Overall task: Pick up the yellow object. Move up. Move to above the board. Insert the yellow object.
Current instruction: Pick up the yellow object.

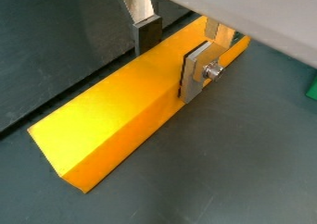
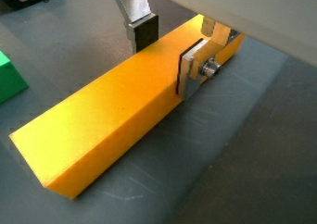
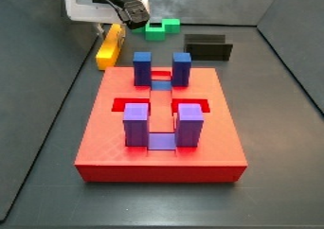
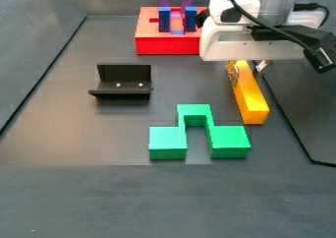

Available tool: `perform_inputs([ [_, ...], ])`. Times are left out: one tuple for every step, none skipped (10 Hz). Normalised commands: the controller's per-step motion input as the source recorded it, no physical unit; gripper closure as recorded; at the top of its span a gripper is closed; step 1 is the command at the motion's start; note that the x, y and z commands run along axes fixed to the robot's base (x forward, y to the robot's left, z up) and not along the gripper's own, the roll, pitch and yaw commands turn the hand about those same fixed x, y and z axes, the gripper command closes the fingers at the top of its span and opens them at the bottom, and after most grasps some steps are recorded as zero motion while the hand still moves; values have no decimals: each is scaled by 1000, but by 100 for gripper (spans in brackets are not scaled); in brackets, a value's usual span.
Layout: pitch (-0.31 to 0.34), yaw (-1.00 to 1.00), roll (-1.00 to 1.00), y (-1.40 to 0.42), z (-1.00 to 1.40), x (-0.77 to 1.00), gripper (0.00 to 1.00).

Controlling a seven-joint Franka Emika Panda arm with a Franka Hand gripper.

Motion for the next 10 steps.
perform_inputs([
  [0,0,0,0,0,0,100],
  [0,0,0,0,0,0,100],
  [0,0,0,0,0,0,100],
  [0,0,0,0,0,0,100],
  [0,0,0,0,0,0,100],
  [0,0,0,0,0,0,100],
  [0,0,0,0,0,0,100],
  [0,0,0,0,0,0,100],
  [0,0,0,0,0,0,100],
  [0,0,0,0,0,0,100],
])
